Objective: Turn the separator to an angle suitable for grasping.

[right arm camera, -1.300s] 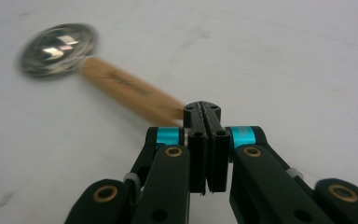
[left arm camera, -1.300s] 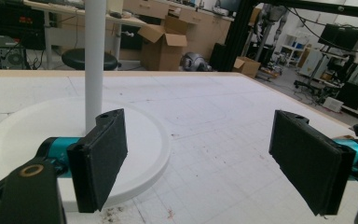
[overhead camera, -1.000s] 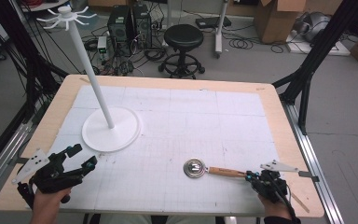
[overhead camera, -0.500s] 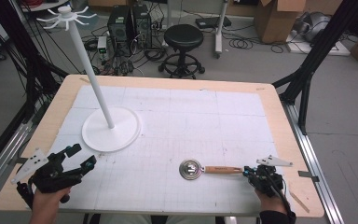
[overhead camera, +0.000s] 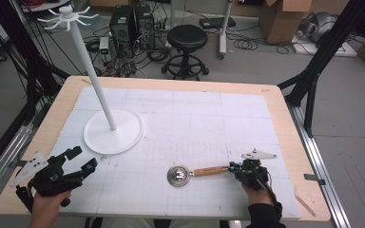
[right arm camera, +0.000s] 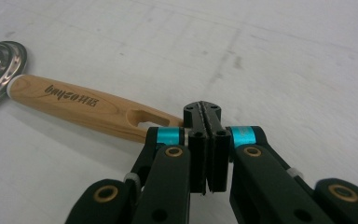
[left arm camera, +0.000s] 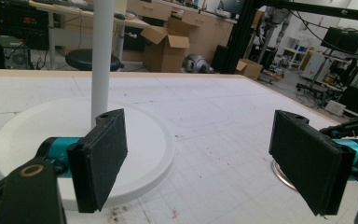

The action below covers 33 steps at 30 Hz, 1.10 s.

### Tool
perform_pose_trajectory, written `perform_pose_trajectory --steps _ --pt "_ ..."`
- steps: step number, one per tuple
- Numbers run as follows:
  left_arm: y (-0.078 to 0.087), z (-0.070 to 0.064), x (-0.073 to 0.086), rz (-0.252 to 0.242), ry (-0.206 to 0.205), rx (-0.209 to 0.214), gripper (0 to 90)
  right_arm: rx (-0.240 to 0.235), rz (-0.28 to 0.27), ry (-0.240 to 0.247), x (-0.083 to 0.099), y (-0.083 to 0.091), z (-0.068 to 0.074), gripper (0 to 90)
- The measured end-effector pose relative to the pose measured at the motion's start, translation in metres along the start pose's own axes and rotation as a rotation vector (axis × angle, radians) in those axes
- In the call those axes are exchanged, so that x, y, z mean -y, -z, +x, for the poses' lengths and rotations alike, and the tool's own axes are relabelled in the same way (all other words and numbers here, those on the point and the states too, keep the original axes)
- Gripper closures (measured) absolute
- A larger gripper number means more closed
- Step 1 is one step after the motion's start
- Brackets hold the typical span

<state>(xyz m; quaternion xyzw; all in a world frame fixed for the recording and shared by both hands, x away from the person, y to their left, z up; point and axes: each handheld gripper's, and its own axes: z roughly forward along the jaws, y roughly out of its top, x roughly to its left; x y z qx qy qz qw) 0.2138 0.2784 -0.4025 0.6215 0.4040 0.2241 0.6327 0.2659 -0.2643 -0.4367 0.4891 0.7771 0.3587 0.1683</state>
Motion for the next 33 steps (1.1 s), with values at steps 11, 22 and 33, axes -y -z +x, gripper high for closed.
perform_pose_trajectory --steps 11,22,33 --pt "0.002 0.003 -0.001 -0.007 0.007 -0.005 19.5 -0.087 0.018 0.066 -0.018 -0.030 0.040 89.1" --pt "0.002 0.003 -0.001 -0.005 0.005 -0.005 19.5 -0.144 0.032 0.096 -0.024 -0.043 0.070 89.1" --pt "0.002 0.004 -0.001 -0.005 0.004 -0.003 19.5 -0.200 0.029 0.114 -0.030 -0.055 0.098 89.1"
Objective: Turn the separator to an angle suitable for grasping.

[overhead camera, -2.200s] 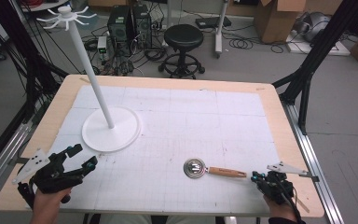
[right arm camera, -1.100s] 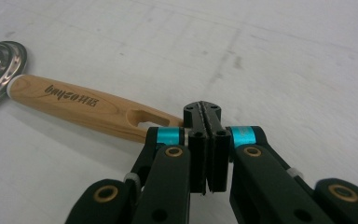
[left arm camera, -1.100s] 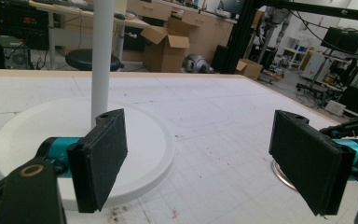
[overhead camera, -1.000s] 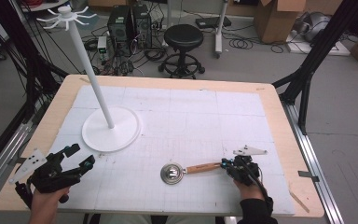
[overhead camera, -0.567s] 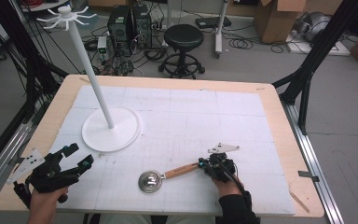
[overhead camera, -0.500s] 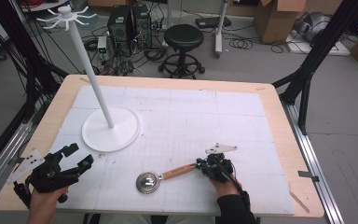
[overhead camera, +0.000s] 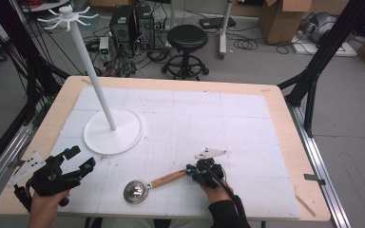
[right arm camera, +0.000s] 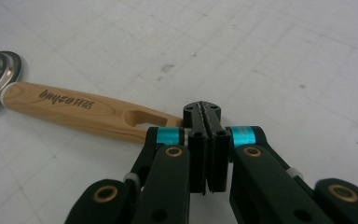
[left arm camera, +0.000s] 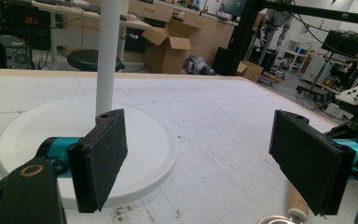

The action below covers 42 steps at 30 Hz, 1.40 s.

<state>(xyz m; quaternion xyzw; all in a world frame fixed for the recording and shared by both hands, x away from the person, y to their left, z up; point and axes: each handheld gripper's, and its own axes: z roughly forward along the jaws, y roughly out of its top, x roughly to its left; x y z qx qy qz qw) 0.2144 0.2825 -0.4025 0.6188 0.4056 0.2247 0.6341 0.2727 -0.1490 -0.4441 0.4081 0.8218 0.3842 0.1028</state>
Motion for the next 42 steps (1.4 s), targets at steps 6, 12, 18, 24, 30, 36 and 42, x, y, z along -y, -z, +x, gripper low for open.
perform_pose_trajectory --steps 6,12,18,24,30,36,42 --pt "0.000 0.000 0.000 0.001 0.000 0.001 19.5 -0.032 -0.005 0.004 -0.005 -0.008 0.011 89.0" --pt "-0.001 0.000 0.000 0.005 0.000 0.007 19.6 -0.020 -0.059 -0.013 -0.004 0.011 0.002 84.4" --pt "-0.004 -0.006 0.000 0.014 -0.007 0.037 19.6 0.071 -0.200 -0.074 0.004 0.059 -0.023 44.3" --pt "-0.009 -0.014 -0.002 0.036 -0.007 0.111 23.6 0.199 -0.319 -0.097 0.023 0.115 -0.042 19.1" --pt "-0.014 -0.023 -0.005 0.054 -0.025 0.157 21.2 0.272 -0.402 -0.027 0.057 0.154 -0.054 16.2" --pt "-0.018 -0.031 -0.007 0.065 -0.052 0.178 17.3 0.258 -0.454 -0.052 0.061 0.166 -0.056 16.3" --pt "-0.022 -0.035 -0.006 0.083 -0.073 0.190 17.6 0.246 -0.444 -0.046 0.061 0.164 -0.054 17.5"
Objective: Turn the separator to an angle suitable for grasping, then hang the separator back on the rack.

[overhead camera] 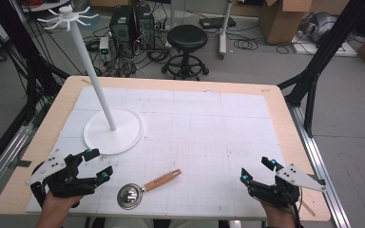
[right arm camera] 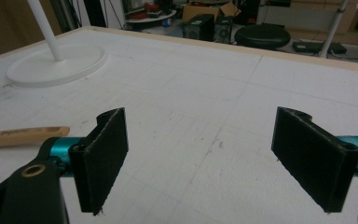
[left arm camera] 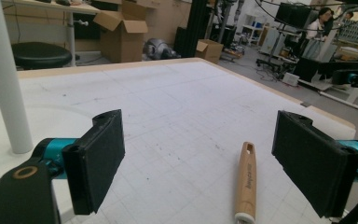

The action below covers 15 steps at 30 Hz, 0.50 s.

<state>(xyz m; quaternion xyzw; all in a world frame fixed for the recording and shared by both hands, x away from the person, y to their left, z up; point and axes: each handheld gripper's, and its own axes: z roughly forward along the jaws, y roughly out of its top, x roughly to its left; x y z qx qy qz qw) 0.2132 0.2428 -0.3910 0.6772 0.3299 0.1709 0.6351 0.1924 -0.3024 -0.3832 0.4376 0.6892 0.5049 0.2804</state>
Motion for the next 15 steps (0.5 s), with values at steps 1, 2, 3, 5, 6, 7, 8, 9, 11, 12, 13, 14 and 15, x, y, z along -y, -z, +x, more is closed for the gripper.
perform_pose_trajectory --steps 1,2,3,5,6,7,8,9,11,12,13,14,15 --pt "0.000 0.000 0.000 0.001 0.000 -0.001 17.8 -0.003 0.004 -0.008 0.000 0.000 0.000 17.9" --pt "0.000 -0.001 0.000 0.002 -0.001 0.003 17.9 -0.004 0.002 -0.015 0.001 0.001 0.000 17.9" --pt "0.000 -0.001 0.001 0.003 -0.005 0.003 18.4 -0.003 0.002 -0.019 0.001 0.002 0.000 18.1" --pt "-0.002 -0.001 0.001 0.001 -0.003 0.008 18.6 0.003 -0.001 -0.013 0.000 0.002 0.000 18.3" --pt "-0.004 -0.001 0.001 0.001 -0.004 0.010 18.6 0.005 -0.006 -0.013 0.000 0.002 0.000 18.3" --pt "-0.005 0.000 0.000 0.003 -0.002 0.014 18.6 0.008 -0.007 -0.012 0.000 0.002 0.000 18.3" --pt "-0.006 0.000 0.000 0.007 -0.001 0.017 18.6 0.010 -0.010 -0.013 0.000 0.002 -0.001 18.3" --pt "-0.008 0.000 0.001 0.009 0.000 0.018 18.6 0.008 -0.008 -0.026 0.000 0.001 -0.001 18.2" --pt "-0.010 0.000 0.001 0.013 -0.010 0.016 19.0 0.005 -0.004 -0.024 0.000 0.000 -0.002 18.3" --pt "-0.010 -0.001 0.001 0.009 -0.014 0.014 19.2 0.004 -0.001 -0.023 0.000 -0.001 -0.002 18.3" --pt "-0.010 -0.002 0.001 0.009 -0.013 0.012 18.7 0.006 -0.002 -0.021 0.000 -0.001 -0.001 18.3" --pt "-0.011 -0.003 0.001 0.007 -0.009 0.014 18.1 0.003 -0.002 -0.019 0.000 -0.001 0.000 18.2" --pt "-0.012 -0.004 0.001 0.010 -0.008 0.020 18.0 0.003 -0.002 -0.018 0.000 -0.001 0.001 18.2"
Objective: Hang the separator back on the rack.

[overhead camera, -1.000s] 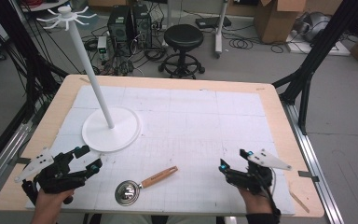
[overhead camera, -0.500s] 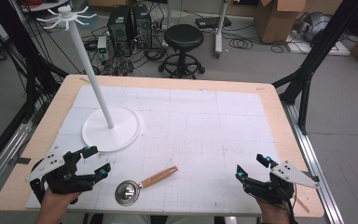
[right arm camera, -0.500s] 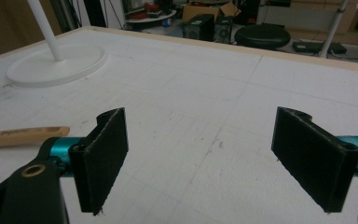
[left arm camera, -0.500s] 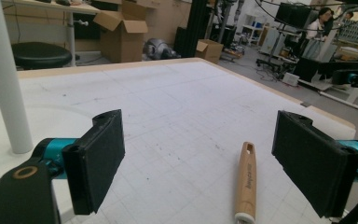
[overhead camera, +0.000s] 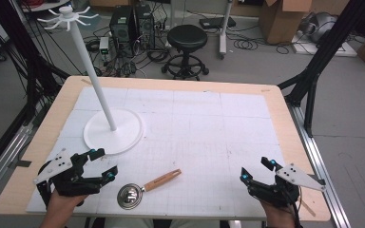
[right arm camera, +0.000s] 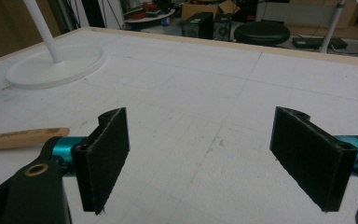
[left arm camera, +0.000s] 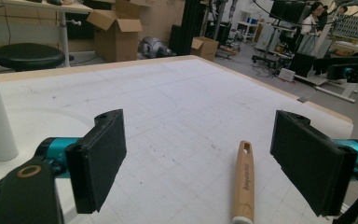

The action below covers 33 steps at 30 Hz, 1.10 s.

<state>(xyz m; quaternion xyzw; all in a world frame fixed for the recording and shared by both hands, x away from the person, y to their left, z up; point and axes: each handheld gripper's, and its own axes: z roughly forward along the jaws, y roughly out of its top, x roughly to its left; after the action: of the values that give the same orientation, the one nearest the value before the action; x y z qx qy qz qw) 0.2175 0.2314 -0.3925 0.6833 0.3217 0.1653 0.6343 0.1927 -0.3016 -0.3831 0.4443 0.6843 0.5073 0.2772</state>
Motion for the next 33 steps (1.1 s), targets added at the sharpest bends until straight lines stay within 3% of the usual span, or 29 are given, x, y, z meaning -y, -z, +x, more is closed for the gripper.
perform_pose_trajectory --steps 3,10,16,25,30,33 --pt "-0.004 -0.001 0.000 0.013 -0.003 0.010 17.9 -0.007 0.001 0.001 0.000 -0.001 0.001 18.2" --pt "-0.024 -0.013 0.005 0.100 -0.039 0.067 18.0 -0.031 0.024 0.018 0.003 -0.004 0.001 18.2" --pt "-0.047 -0.021 0.007 0.178 -0.053 0.117 19.3 -0.049 0.023 0.024 0.004 -0.003 0.002 17.9" --pt "-0.078 -0.026 0.003 0.253 -0.076 0.174 20.1 -0.056 0.029 0.014 0.005 -0.004 0.001 17.9" --pt "-0.098 -0.033 0.011 0.335 -0.101 0.213 20.2 -0.060 0.035 0.014 0.005 -0.005 0.001 17.9" --pt "-0.108 -0.036 0.016 0.367 -0.109 0.216 20.3 -0.062 0.042 0.017 0.005 -0.006 0.001 17.9"
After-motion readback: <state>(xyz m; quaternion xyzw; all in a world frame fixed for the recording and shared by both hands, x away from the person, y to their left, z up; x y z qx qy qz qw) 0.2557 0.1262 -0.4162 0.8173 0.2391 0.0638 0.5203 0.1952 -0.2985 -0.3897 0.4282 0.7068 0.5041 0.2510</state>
